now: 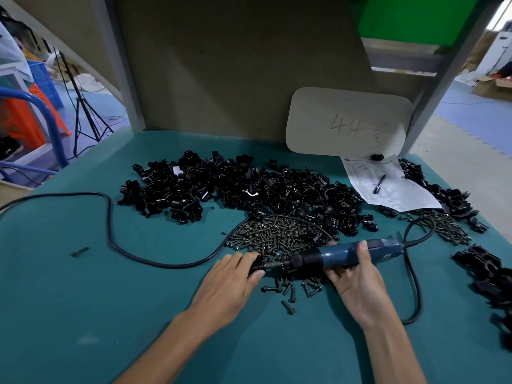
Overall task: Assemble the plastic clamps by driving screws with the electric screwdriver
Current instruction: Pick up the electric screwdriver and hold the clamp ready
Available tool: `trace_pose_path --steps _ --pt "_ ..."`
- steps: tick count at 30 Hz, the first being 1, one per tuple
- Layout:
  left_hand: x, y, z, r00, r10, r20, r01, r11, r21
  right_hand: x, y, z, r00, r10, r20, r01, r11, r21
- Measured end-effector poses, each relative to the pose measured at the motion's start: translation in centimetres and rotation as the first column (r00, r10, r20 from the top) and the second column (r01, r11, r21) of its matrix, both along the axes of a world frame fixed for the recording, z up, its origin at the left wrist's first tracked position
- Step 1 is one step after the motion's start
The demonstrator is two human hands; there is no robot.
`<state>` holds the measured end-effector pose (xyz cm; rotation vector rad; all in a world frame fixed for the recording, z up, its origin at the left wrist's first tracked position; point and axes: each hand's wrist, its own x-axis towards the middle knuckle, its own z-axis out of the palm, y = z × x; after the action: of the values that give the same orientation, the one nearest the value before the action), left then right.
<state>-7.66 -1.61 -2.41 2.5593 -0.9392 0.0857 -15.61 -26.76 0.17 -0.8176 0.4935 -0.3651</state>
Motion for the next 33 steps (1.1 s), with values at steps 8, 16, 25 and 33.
trace_pose_path --steps 8,16,25,33 --pt "0.0 0.0 0.1 0.999 0.001 -0.046 -0.002 1.000 -0.027 -0.2 -0.3 0.2 0.997 0.020 0.074 -0.020 1.000 -0.003" --pt "0.0 0.2 0.2 0.998 -0.009 -0.068 0.007 1.000 -0.024 -0.4 -0.2 0.3 0.999 0.002 0.049 -0.001 1.000 -0.011" --pt "-0.4 0.3 0.9 0.989 -0.001 -0.148 -0.013 0.996 -0.092 -0.3 0.1 1.0 0.997 -0.074 0.010 0.075 0.997 -0.018" --pt "-0.6 0.7 1.8 0.909 -0.026 -0.416 -0.069 0.975 -0.212 0.4 0.3 3.5 0.980 -0.197 0.003 0.197 0.980 -0.017"
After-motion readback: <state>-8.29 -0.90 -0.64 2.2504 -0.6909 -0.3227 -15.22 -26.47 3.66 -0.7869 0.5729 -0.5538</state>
